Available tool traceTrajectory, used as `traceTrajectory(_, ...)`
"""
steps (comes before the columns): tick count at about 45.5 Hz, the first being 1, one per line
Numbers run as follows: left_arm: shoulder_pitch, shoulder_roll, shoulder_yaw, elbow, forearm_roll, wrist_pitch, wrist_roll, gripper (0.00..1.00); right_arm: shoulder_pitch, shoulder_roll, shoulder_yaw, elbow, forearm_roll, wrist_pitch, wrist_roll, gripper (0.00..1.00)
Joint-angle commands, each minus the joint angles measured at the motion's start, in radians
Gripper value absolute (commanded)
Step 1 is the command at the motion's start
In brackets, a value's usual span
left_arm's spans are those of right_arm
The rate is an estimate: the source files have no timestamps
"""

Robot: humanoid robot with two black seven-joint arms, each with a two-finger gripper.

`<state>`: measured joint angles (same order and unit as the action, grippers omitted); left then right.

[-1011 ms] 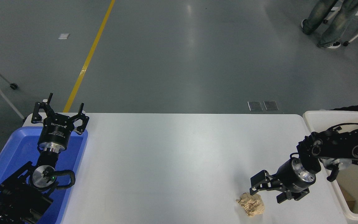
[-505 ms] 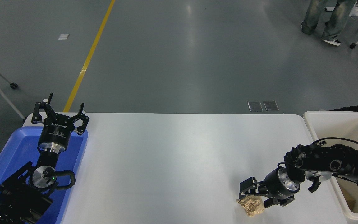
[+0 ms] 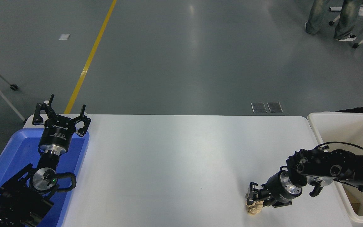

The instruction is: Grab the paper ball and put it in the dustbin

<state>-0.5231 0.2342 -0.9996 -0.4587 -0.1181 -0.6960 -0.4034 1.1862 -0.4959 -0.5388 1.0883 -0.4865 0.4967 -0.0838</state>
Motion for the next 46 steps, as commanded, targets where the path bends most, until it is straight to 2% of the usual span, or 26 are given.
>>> traceTrajectory(1,0.0,0.0,0.001,0.0,0.0,0.0,0.0,1.0,0.289,-0.137,-0.102,0.131,0.009,0.069,-0.004,0.0)
traceTrajectory(9,0.0,0.0,0.001,0.0,0.0,0.0,0.0,1.0,0.614,-0.23,-0.24,0.263,0.019,0.129,-0.007,0.0)
traceTrajectory(24,0.0,0.0,0.001,0.0,0.0,0.0,0.002,1.0,1.125,-0.22,-0.532,0.383,0.082,0.221,-0.005,0.0)
traceTrajectory(46,0.0,0.0,0.001,0.0,0.0,0.001,0.0,1.0,1.221,-0.231,-0.595,0.429,0.08,0.26,-0.005,0.0)
